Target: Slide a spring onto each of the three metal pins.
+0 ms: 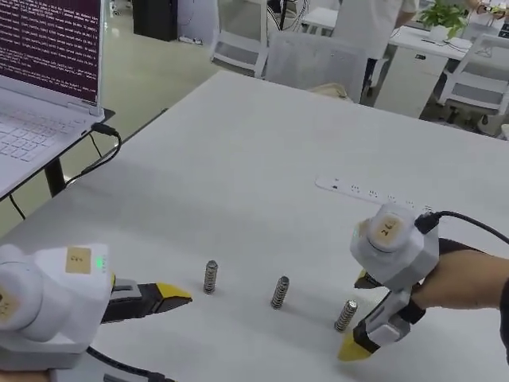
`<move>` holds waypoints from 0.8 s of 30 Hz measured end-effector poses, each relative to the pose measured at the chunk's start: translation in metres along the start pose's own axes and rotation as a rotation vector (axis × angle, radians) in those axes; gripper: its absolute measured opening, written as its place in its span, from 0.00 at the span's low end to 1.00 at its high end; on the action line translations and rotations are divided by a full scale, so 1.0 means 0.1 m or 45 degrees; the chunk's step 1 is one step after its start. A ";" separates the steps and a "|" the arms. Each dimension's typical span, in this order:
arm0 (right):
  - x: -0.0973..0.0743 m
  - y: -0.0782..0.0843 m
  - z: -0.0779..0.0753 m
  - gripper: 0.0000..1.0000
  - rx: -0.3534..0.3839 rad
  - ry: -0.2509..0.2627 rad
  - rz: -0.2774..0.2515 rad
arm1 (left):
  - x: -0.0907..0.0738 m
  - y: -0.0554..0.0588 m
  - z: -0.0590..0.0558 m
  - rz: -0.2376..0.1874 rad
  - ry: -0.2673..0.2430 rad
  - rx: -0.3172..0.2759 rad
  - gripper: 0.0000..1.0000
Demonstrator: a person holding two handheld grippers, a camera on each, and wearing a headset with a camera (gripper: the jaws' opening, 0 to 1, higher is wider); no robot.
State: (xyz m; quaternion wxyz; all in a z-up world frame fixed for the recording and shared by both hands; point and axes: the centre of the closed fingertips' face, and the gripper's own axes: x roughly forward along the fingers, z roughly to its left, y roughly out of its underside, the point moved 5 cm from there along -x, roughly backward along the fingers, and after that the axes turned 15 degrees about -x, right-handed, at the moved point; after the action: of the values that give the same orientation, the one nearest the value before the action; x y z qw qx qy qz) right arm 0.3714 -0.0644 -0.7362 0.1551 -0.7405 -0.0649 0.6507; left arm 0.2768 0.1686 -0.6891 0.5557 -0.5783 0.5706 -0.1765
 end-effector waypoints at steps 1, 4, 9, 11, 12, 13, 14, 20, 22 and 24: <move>0.00 -0.01 0.01 0.82 0.018 0.001 -0.030 | 0.00 0.00 0.00 0.001 -0.001 0.000 0.68; 0.01 -0.02 0.03 0.93 0.061 0.012 -0.088 | 0.00 0.00 0.00 0.002 -0.001 -0.003 0.68; 0.01 0.03 0.08 1.00 0.084 0.036 -0.128 | 0.00 0.00 0.00 0.005 -0.003 -0.003 0.68; -0.01 0.03 0.07 1.00 0.091 0.070 -0.164 | 0.01 0.01 0.00 0.005 -0.004 -0.006 0.68; -0.03 0.03 0.06 1.00 0.104 0.092 -0.191 | 0.00 0.01 0.00 0.008 -0.003 -0.004 0.68; -0.04 0.05 0.07 1.00 0.109 0.094 -0.195 | 0.00 0.01 0.00 0.007 -0.004 -0.006 0.68; -0.05 0.05 0.07 1.00 0.118 0.103 -0.217 | 0.00 0.01 0.00 0.006 -0.004 -0.008 0.69; -0.11 0.06 0.14 1.00 0.161 0.144 -0.284 | 0.00 0.00 0.00 0.004 -0.011 -0.014 0.69; -0.14 0.06 0.16 1.00 0.176 0.169 -0.318 | 0.00 0.00 0.01 -0.002 -0.018 -0.017 0.69; -0.17 0.06 0.19 1.00 0.191 0.186 -0.340 | 0.00 -0.01 0.02 -0.005 -0.023 -0.020 0.69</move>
State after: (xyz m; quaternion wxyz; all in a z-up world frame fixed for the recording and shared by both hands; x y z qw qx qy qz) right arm 0.3499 -0.0721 -0.7244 0.2994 -0.7571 -0.1025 0.5716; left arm 0.2783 0.1694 -0.6887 0.5559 -0.5854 0.5658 -0.1679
